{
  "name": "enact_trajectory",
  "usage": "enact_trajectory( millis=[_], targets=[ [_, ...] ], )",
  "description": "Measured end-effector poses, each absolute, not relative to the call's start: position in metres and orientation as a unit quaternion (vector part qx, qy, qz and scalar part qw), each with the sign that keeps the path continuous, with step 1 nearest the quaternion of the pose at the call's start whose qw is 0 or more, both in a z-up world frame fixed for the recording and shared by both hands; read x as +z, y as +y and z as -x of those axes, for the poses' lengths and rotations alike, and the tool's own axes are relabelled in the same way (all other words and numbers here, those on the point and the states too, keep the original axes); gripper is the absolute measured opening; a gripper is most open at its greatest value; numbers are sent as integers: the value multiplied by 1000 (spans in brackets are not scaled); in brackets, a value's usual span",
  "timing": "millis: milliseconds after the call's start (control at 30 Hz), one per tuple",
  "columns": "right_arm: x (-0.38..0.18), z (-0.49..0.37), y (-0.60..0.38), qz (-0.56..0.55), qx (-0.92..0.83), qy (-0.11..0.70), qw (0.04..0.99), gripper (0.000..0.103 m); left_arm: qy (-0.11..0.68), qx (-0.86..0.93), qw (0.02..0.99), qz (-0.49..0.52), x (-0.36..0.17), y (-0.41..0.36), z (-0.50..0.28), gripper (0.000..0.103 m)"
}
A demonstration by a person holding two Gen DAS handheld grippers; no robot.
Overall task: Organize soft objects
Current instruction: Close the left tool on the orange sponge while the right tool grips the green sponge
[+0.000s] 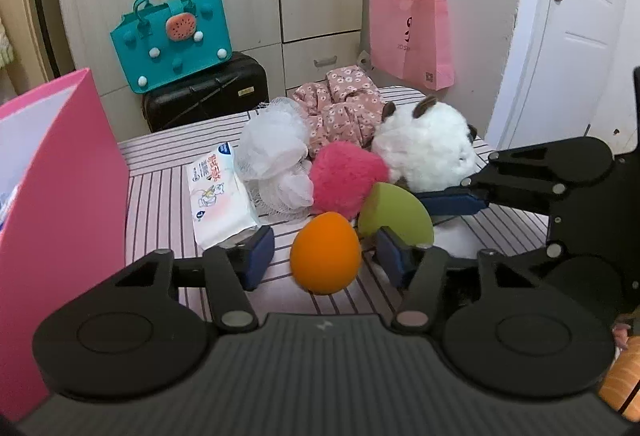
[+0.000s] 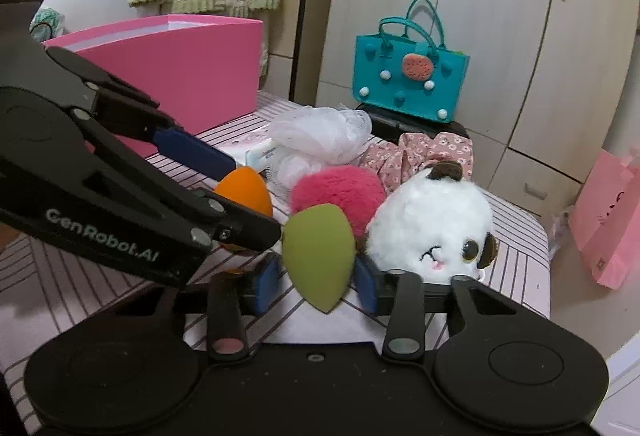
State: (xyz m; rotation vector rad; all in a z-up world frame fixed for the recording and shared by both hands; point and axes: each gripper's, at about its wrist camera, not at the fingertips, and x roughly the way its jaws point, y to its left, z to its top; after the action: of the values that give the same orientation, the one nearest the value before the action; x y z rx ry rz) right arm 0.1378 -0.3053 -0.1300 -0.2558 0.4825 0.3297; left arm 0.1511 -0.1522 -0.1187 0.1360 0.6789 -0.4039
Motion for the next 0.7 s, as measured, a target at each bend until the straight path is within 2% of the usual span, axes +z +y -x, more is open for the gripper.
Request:
enact_trajectory(
  millis=[100, 700],
  targets=[
    [-130, -135, -306, 122, 155, 230, 953, 39, 346, -202, 914, -60, -122, -151, -154, 41],
    [-120, -119, -303, 85, 145, 249, 954, 39, 339, -206, 916, -56, -115, -136, -135, 34]
  ],
)
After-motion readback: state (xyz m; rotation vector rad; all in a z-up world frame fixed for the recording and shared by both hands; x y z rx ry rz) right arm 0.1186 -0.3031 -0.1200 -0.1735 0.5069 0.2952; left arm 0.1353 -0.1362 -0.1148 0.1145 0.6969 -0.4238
